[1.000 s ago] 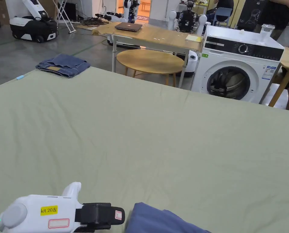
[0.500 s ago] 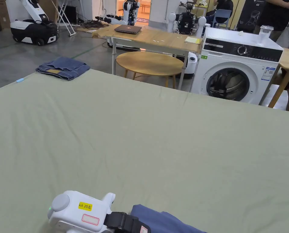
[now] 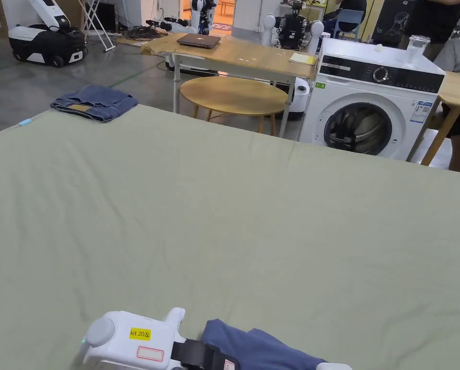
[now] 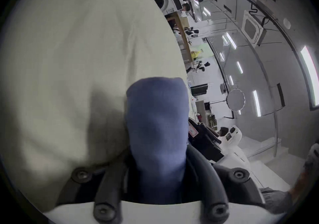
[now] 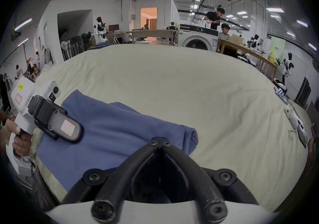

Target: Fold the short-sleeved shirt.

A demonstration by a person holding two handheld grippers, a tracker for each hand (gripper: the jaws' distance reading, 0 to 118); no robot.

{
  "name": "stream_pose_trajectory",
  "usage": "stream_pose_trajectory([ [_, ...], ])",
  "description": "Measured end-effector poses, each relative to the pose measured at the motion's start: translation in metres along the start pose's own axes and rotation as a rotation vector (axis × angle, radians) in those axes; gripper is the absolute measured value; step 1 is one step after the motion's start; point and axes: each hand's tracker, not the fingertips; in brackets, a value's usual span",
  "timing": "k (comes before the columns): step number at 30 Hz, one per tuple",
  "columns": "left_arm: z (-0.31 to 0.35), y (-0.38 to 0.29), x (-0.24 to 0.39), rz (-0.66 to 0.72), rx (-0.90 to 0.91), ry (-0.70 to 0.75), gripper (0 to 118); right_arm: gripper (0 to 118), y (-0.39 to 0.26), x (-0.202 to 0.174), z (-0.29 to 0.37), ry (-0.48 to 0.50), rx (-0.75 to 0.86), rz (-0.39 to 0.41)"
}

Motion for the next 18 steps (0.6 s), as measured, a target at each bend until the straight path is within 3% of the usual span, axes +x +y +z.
stream_pose_trajectory([
  [3,0.003,0.004,0.005,0.045,-0.003,0.003,19,0,0.003,0.0,0.004,0.005,0.017,0.01],
  [11,0.039,0.021,0.043,0.012,0.002,0.051,19,0,0.034,-0.002,0.014,-0.004,0.115,0.032],
  [15,0.088,0.035,0.054,0.009,0.022,0.1,19,0,0.062,-0.005,0.015,0.004,0.174,0.054],
  [18,0.141,0.049,0.062,-0.052,0.031,0.219,19,0,0.081,-0.007,0.013,0.01,0.207,0.065],
])
